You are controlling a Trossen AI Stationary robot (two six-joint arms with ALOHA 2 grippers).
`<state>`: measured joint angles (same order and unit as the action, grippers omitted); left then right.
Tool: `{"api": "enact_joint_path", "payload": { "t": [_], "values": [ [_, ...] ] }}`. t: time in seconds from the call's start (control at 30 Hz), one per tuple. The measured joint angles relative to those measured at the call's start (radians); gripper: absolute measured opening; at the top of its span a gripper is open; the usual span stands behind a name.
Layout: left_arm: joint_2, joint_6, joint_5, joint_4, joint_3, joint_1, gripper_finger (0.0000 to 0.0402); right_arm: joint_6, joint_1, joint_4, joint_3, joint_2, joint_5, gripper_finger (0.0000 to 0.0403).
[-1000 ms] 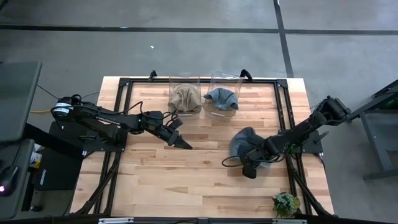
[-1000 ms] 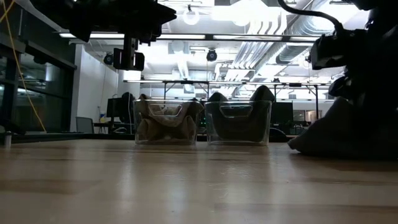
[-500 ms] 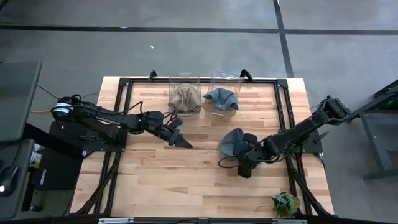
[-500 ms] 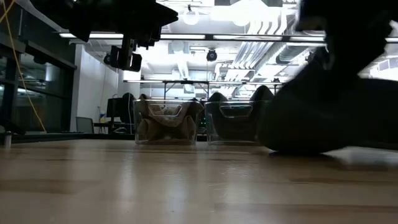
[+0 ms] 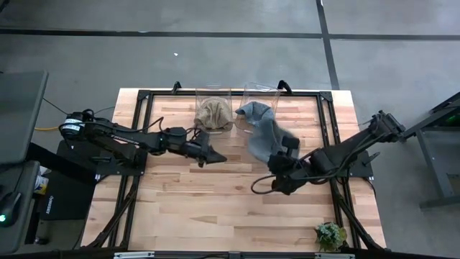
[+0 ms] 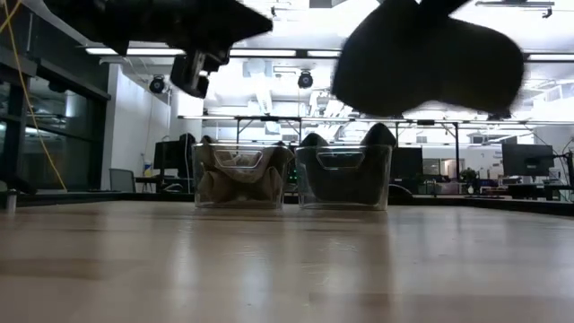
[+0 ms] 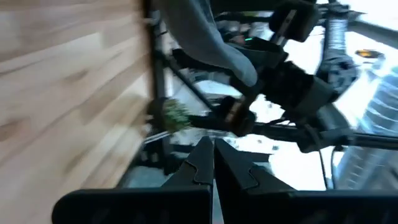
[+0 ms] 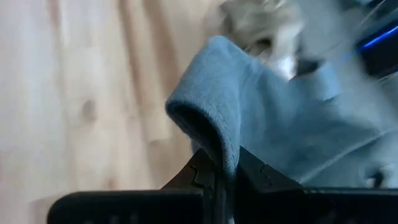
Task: Pick & Place hat
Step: Put the blue cap into the right transparent bin
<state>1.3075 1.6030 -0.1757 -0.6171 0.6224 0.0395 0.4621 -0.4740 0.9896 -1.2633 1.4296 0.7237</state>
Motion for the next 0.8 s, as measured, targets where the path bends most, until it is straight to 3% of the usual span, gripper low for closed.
{"api": "enact_joint_path", "payload": {
  "t": [0.3,0.47,0.6,0.8],
  "values": [
    [0.0,0.026,0.123,-0.203,0.0,0.0,0.0,-0.251,0.003,0.008,-0.054,0.016,0.298,0.0012],
    [0.0,0.077,0.204,-0.226,0.038,-0.025,0.001,-0.451,0.018,-0.026,-0.053,0.074,0.353,0.0012],
    [0.0,0.074,0.163,-0.22,0.086,-0.073,0.0057,-0.546,0.032,-0.069,-0.053,0.119,0.408,0.0012],
    [0.0,0.068,0.13,-0.066,0.133,-0.139,0.0176,-0.556,0.043,-0.097,-0.053,0.129,0.434,0.0012]
  ]
}}
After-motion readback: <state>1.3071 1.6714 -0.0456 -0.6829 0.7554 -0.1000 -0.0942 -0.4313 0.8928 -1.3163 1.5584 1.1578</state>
